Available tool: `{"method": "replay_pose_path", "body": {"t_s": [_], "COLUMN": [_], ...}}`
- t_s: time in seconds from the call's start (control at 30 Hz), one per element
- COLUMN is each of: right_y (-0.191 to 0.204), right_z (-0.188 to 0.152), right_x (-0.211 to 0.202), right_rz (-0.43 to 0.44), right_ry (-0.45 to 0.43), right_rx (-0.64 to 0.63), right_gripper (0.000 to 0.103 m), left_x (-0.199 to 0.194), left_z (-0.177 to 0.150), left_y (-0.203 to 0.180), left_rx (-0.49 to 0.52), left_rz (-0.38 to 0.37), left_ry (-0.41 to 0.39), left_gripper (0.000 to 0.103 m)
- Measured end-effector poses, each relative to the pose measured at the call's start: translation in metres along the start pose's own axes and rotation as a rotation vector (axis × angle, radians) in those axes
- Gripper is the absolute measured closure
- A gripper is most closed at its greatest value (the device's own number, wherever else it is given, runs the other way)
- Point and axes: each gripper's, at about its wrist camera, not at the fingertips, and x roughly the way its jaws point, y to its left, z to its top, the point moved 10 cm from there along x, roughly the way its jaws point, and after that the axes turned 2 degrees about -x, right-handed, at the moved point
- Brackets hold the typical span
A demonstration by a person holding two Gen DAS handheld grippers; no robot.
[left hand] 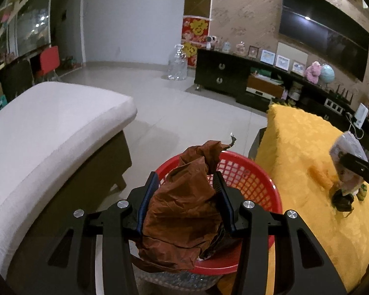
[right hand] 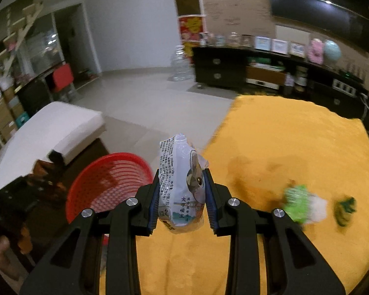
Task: Collect trash
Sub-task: 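Carry the brown bag and clear packet over the red wastebasket with both tools, then open both tools to drop the brown bag and clear packet into the wastebasket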
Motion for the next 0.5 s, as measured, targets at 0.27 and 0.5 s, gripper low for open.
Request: {"method": "replay_pose_path", "body": {"t_s": [0.27,0.5], "right_y": [0.052,0.071], "right_z": [0.003,-0.003], "right_x": [0.031,0.056], "right_rz": [0.099,0.149], "right_ry": [0.047,0.106], "right_rx": [-0.050,-0.045], "right_gripper": [0.072,0.072], "left_x": [0.016,0.034], "left_z": [-0.011,-0.025], "left_y": [0.006,0.004], "left_rx": [-0.027,-0.046], "left_rz": [-0.001,-0.012], "left_ry": [0.056,0.131], "left_gripper": [0.059,0.059]}}
